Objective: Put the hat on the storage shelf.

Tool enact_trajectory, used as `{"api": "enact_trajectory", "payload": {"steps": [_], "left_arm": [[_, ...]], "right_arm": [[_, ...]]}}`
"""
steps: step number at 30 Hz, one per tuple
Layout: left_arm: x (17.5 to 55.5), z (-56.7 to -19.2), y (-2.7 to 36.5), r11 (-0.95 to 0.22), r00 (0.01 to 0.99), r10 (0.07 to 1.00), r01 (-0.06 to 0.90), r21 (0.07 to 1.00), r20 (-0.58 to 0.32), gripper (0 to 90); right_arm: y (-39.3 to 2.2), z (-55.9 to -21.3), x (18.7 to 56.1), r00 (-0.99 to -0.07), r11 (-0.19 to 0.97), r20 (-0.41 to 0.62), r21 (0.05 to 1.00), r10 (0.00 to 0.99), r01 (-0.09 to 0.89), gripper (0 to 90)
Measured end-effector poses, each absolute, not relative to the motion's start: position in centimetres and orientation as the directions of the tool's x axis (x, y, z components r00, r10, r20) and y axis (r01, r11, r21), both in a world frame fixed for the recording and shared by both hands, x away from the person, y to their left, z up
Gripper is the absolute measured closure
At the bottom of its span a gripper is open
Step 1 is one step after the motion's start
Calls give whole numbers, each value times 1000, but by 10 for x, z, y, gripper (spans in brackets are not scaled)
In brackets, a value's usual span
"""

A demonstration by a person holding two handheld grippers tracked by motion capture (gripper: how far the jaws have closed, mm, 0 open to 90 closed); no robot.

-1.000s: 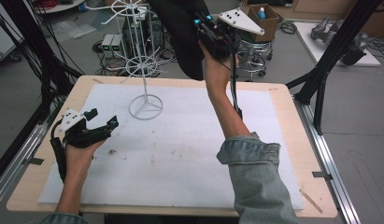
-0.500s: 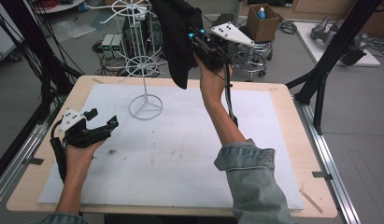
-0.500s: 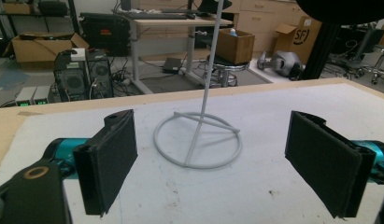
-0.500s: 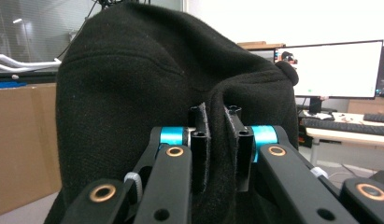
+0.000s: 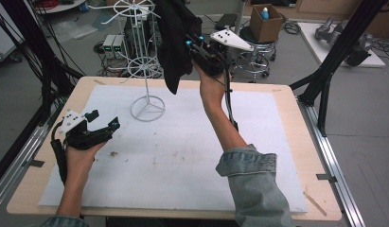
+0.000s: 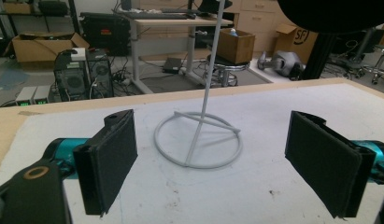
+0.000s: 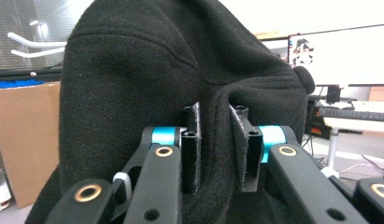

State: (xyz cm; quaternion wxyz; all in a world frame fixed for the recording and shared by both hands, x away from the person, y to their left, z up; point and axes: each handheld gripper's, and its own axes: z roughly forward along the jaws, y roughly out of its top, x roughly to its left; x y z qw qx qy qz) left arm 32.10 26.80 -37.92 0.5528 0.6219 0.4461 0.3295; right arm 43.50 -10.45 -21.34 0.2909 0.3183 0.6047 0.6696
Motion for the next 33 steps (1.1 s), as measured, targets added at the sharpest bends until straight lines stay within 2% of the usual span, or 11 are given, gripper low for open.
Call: {"api": "enact_trajectory", "payload": {"steps": [19,33], "left_arm": [[321,-379,269,11,383,920,193,981,-86,169],[321,-379,268,7,382,920,194,981,-83,169]], "right_arm": [[-112,-214,437,-632,-72,79,997,771,36,658],[-122,-215,435,-632,-61,77,997,772,46,517]]}}
